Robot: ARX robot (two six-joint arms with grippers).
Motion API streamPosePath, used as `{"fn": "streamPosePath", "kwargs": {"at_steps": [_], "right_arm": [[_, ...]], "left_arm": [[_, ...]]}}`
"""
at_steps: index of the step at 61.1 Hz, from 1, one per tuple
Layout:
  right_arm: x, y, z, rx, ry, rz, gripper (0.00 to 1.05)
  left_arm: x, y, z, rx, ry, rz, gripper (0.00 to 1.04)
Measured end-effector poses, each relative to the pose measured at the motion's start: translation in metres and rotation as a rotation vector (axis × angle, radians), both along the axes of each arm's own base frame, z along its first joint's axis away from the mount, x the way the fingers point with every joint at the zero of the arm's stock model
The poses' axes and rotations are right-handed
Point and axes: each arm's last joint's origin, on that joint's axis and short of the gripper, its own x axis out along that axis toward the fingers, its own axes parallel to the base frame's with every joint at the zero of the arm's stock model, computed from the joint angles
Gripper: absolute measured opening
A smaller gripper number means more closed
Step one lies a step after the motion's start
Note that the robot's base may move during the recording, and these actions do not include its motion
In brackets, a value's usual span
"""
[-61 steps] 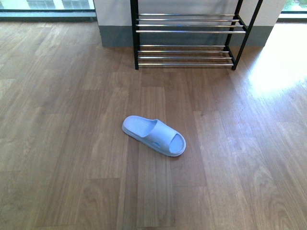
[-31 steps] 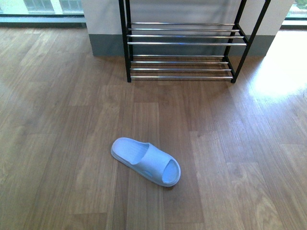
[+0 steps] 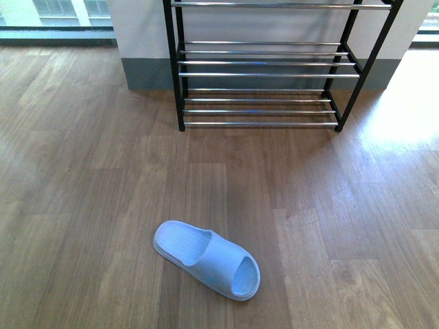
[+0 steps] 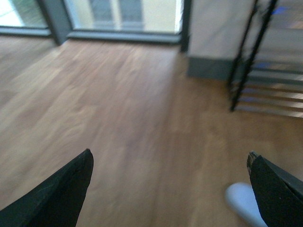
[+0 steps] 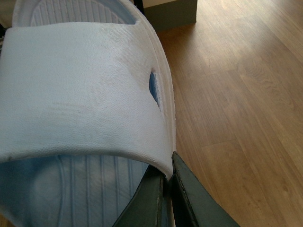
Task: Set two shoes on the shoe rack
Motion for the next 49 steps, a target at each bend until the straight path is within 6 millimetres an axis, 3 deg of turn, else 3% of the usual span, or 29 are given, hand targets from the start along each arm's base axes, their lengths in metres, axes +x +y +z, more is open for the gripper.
{"fn": "streamPosePath", "kwargs": {"at_steps": [10,21,27,36,47,49], "right_arm": [[0.000,0.000,0.000,0.000,0.000,0.000,0.02],[0.000,0.000,0.000,0.000,0.000,0.000,0.02],[0.000,0.000,0.000,0.000,0.000,0.000,0.02],[0.000,0.000,0.000,0.000,0.000,0.000,0.02],[0.000,0.000,0.000,0.001,0.000,0.000,0.02],[0.000,0.000,0.000,0.001,0.000,0.000,0.02]], "left_arm": [[0.052,-0.018,0.034,0.286,0.022,-0.232,0.95],[0.116,-0.048,0.026,0.597,0.131,-0.557,0.95],[0.155,-0.069,-0.006,0.700,0.250,-0.755,0.95],[0.191,-0.099,-0.060,0.769,0.426,-0.951,0.95],[0.211,-0.132,-0.138,0.813,0.628,-1.134,0.95],[0.213,-0.139,-0.163,0.805,0.676,-1.174,0.95]]}}
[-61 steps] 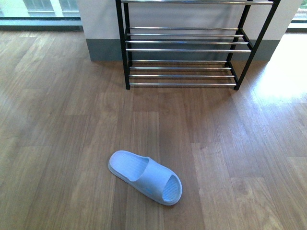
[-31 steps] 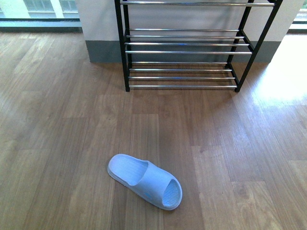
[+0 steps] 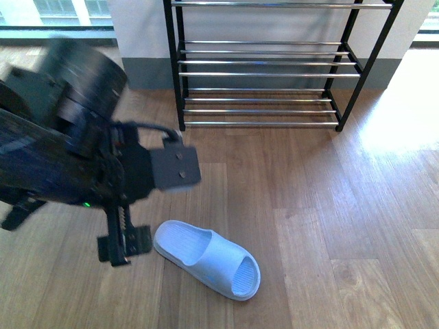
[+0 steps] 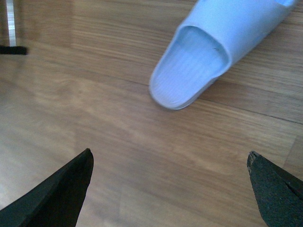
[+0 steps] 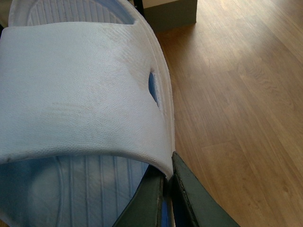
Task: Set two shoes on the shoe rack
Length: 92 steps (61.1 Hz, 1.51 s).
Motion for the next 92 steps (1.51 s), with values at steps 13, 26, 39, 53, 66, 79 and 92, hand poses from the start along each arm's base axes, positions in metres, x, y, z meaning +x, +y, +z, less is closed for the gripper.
{"fn": "streamPosePath", "kwargs": {"at_steps": [13,26,39,53,66,79,92], "right_arm": [[0.000,0.000,0.000,0.000,0.000,0.000,0.02],[0.000,0.000,0.000,0.000,0.000,0.000,0.02],[0.000,0.000,0.000,0.000,0.000,0.000,0.02],[0.000,0.000,0.000,0.000,0.000,0.000,0.02],[0.000,0.000,0.000,0.000,0.000,0.000,0.02],[0.000,0.000,0.000,0.000,0.000,0.000,0.02],[0.000,0.000,0.000,0.000,0.000,0.000,0.02]], "left_arm": [[0.010,-0.016,-0.104,0.041,0.209,-0.027,0.95],[0.017,-0.032,-0.134,0.004,0.272,-0.075,0.95],[0.017,-0.043,-0.157,-0.021,0.318,-0.110,0.95],[0.020,-0.052,-0.173,-0.030,0.330,-0.122,0.95],[0.025,-0.058,-0.181,-0.041,0.316,-0.116,0.95],[0.027,-0.063,-0.184,-0.051,0.315,-0.107,0.90],[0.025,-0.068,-0.185,-0.066,0.330,-0.093,0.60]]}}
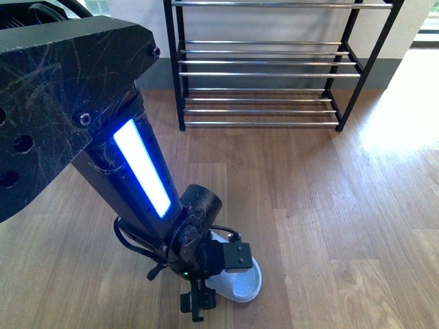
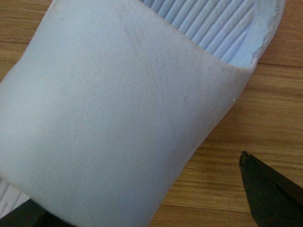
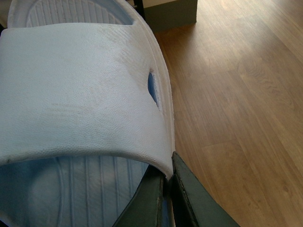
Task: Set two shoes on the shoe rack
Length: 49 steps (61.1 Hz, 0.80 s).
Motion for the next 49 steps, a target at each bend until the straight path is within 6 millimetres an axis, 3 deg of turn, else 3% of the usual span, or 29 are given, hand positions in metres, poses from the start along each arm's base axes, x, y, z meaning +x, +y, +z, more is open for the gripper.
{"fn": "streamPosePath", "kwargs": {"at_steps": [9,23,34,49], "right_arm": [[0.000,0.000,0.000,0.000,0.000,0.000,0.02],[0.000,0.000,0.000,0.000,0.000,0.000,0.02],[0.000,0.000,0.000,0.000,0.000,0.000,0.02],[0.000,0.000,0.000,0.000,0.000,0.000,0.02]], "left_arm": [[0.000,-0.003,0.000,-0.013,-0.005,0.026,0.30],[0.003,-0.004,0.009,-0.041,-0.050,0.084,0.02],[0.008,0.002,0.029,-0.076,-0.121,0.205,0.02],[0.023,0.024,0.099,-0.250,-0.306,0.499,0.02]]}}
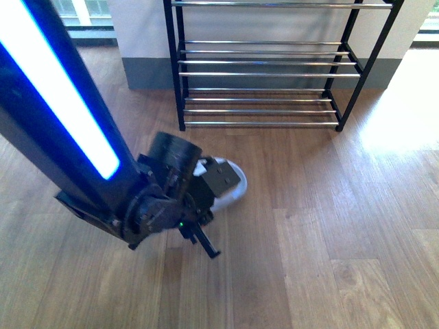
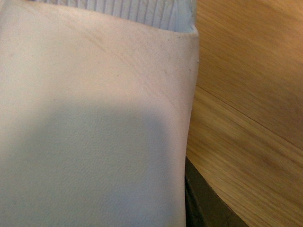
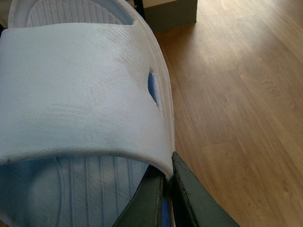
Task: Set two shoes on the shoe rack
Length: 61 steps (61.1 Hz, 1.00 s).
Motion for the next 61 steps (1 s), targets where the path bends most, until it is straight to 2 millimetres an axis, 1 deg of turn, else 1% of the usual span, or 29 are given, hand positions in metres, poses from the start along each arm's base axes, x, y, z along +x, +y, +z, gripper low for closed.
{"fn": "streamPosePath", "kwargs": {"at_steps": [1,7,12,16,21,23,27,31,33,35,36,42,50,56,61], "right_arm": [[0.000,0.000,0.000,0.000,0.000,0.000,0.02],[0.000,0.000,0.000,0.000,0.000,0.000,0.02],[0.000,0.000,0.000,0.000,0.000,0.000,0.02],[0.000,0.000,0.000,0.000,0.000,0.000,0.02],[0.000,0.000,0.000,0.000,0.000,0.000,0.02],[0.000,0.000,0.000,0.000,0.000,0.000,0.02],[0.000,0.000,0.000,0.000,0.000,0.000,0.02],[0.000,0.000,0.000,0.000,0.000,0.000,0.02],[0.000,0.000,0.000,0.000,0.000,0.000,0.02],[0.000,0.000,0.000,0.000,0.000,0.000,0.02],[0.000,0.000,0.000,0.000,0.000,0.000,0.02],[0.000,0.000,0.000,0.000,0.000,0.000,0.02],[0.000,0.000,0.000,0.000,0.000,0.000,0.02],[0.000,0.000,0.000,0.000,0.000,0.000,0.02],[0.000,0.000,0.000,0.000,0.000,0.000,0.02]], "left_arm": [[0.000,0.002,0.004,-0.007,-0.011,0.012,0.02],[-0.004,0.023,0.055,-0.064,-0.126,0.160,0.02],[-0.017,0.043,0.091,-0.019,-0.164,0.288,0.02],[-0.028,0.053,0.108,-0.021,-0.197,0.336,0.02],[-0.054,0.068,0.143,-0.045,-0.272,0.413,0.02],[-0.069,0.074,0.162,-0.061,-0.320,0.440,0.02],[-0.094,0.083,0.187,-0.064,-0.416,0.462,0.02],[-0.111,0.090,0.198,-0.058,-0.455,0.477,0.02],[-0.124,0.095,0.205,-0.061,-0.469,0.496,0.02],[-0.131,0.098,0.208,-0.061,-0.477,0.507,0.02],[-0.138,0.100,0.211,-0.058,-0.485,0.518,0.02],[-0.160,0.107,0.220,-0.065,-0.509,0.554,0.02],[-0.193,0.114,0.237,-0.121,-0.561,0.621,0.02],[-0.206,0.118,0.245,-0.153,-0.574,0.664,0.02],[-0.219,0.118,0.250,-0.186,-0.543,0.665,0.02]]}}
